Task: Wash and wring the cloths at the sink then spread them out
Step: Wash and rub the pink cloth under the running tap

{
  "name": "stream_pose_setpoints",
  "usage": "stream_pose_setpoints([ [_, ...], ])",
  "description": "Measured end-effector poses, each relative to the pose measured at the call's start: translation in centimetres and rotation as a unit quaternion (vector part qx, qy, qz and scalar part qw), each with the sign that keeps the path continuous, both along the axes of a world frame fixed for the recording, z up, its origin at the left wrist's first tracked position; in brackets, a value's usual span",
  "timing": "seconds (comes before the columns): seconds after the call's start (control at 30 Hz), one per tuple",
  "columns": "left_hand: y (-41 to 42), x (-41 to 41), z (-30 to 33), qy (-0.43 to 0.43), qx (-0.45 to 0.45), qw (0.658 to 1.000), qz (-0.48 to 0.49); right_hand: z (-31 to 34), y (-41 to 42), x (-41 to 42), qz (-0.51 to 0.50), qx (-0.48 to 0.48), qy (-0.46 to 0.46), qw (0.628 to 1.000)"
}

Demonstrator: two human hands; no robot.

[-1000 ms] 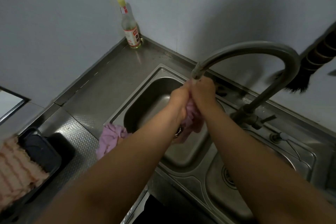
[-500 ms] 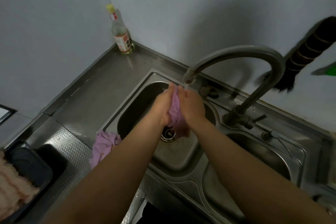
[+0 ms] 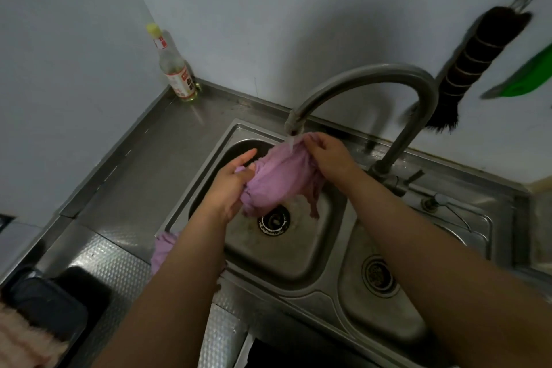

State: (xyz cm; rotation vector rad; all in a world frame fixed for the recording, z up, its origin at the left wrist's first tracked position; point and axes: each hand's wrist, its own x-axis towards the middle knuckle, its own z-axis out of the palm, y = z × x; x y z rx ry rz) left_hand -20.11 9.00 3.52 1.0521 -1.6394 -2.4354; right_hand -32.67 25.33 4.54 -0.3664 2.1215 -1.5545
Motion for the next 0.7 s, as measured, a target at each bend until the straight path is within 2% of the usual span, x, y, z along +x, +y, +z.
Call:
stream_pose_setpoints([
  [0.13,-0.2,0.6,0.3,0.016,0.027,0.999,-0.009,0.4,0.2,-0.3,0.025,0.0,0.014,1.0],
  [0.23,0.1,0.2,0.3,0.003,0.013,1.0,0.003,0.2,0.4,-0.3,0.031,-0.013,-0.035,0.999],
  [0.33,0.4,-0.2,0.0,-0.036,-0.06,0.997,-0.034,0.3,0.4,-0.1,0.026,-0.107,-0.123,0.986],
  [0.43,0.5,-0.8,0.0,-0.073,-0.14,0.983,-0.089,0.5,0.2,0.0,0.008,-0.148,-0.122,0.981],
  [0.47,0.5,-1.0,0.0,-0.089,-0.167,0.978,-0.089,0.5,0.2,0.1,0.002,-0.132,-0.109,0.985],
  [0.53,0.6,-1.6,0.1,-0.092,-0.197,0.974,-0.063,0.4,0.3,0.2,0.004,-0.041,-0.046,0.998],
  [0.63,1.0,-2.1,1.2,-0.03,-0.17,0.984,-0.032,0.3,0.1,0.6,0.049,0.139,0.059,0.987],
  [0.7,1.4,-2.1,1.9,-0.001,-0.153,0.988,-0.032,0.2,-0.2,0.6,0.028,0.177,0.052,0.982],
])
